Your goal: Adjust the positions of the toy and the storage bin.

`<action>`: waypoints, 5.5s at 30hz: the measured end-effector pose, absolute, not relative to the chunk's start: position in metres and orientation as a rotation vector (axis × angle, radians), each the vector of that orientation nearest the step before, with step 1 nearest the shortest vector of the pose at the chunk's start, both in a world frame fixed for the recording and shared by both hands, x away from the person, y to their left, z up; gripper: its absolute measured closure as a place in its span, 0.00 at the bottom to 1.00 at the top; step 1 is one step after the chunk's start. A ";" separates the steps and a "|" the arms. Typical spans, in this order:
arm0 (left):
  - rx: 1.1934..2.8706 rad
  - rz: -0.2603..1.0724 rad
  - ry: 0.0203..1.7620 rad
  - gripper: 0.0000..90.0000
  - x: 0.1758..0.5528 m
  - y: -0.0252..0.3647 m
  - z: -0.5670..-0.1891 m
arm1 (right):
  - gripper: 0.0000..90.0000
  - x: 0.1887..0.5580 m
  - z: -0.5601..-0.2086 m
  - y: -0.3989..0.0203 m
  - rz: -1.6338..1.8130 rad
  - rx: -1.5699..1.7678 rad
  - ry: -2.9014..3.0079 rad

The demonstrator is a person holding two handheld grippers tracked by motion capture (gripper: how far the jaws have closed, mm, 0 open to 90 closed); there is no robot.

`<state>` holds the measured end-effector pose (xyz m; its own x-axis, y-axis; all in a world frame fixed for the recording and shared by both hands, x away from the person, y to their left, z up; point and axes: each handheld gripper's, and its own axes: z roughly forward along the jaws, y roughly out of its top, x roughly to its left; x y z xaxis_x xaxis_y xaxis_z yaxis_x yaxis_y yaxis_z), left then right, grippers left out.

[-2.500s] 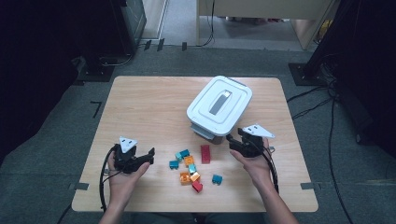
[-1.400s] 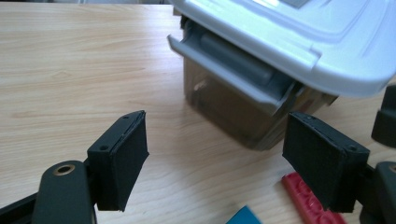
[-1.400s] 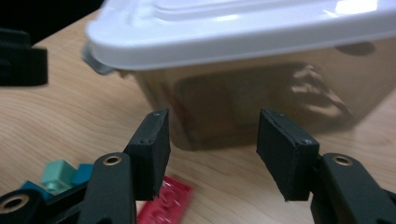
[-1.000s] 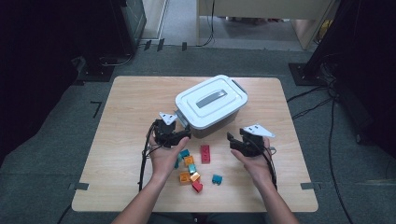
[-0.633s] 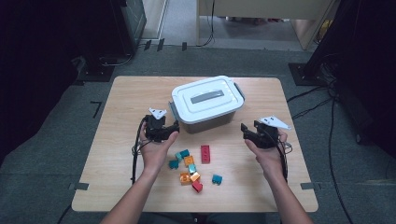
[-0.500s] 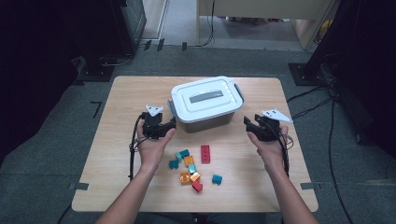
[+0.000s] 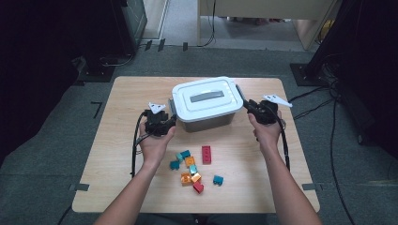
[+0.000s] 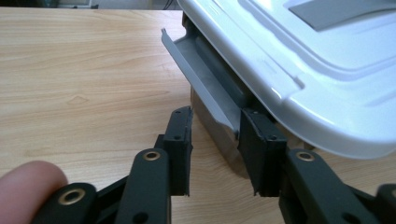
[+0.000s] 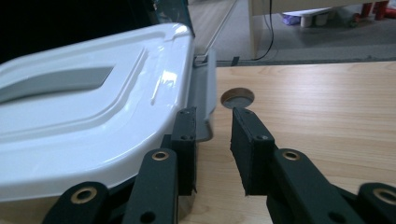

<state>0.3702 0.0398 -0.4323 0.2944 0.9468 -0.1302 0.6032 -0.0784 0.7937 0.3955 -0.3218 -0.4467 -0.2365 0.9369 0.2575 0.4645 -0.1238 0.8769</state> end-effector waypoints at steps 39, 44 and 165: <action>1.652 0.373 1.398 0.91 0.365 0.089 -0.434 | 0.94 0.363 -0.440 -0.299 1.408 1.808 1.732; 1.647 0.371 1.387 0.91 0.354 0.098 -0.435 | 0.93 0.354 -0.441 -0.296 1.451 1.817 1.753; 1.939 0.056 1.060 0.55 0.257 -0.023 -0.519 | 0.38 0.212 -0.515 -0.258 1.053 1.339 2.033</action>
